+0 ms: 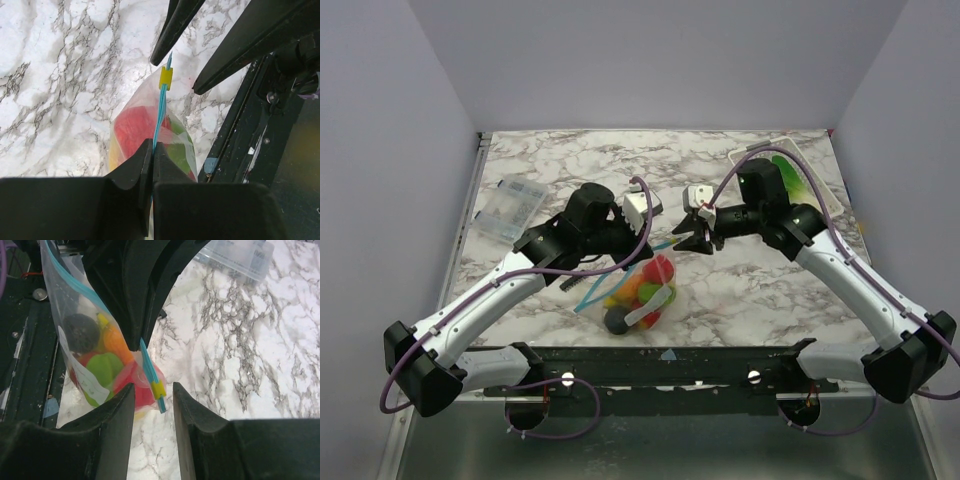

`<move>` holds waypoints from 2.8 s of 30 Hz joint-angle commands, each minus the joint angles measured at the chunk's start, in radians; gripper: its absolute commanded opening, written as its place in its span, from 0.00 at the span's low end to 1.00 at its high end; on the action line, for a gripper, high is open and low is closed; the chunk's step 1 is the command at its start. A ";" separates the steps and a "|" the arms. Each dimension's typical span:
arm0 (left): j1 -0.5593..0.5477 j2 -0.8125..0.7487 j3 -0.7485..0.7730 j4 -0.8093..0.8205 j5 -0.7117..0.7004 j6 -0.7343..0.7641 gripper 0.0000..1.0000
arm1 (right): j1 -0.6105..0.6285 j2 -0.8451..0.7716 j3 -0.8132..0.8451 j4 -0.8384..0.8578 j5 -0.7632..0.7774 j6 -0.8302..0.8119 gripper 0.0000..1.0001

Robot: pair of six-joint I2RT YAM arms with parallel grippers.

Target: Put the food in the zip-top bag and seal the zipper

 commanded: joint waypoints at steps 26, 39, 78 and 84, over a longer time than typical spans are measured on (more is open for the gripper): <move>-0.019 0.011 0.052 -0.018 0.001 0.037 0.00 | 0.050 0.067 0.065 -0.080 -0.010 -0.054 0.07; -0.019 -0.002 0.033 0.017 0.027 0.036 0.00 | 0.107 0.080 -0.032 0.197 -0.132 0.119 0.08; -0.019 -0.030 -0.023 0.042 0.044 0.072 0.00 | 0.121 -0.047 -0.013 -0.069 0.351 0.179 0.60; -0.019 -0.032 -0.023 0.042 0.048 0.074 0.00 | 0.121 0.028 0.044 -0.086 0.340 0.116 0.38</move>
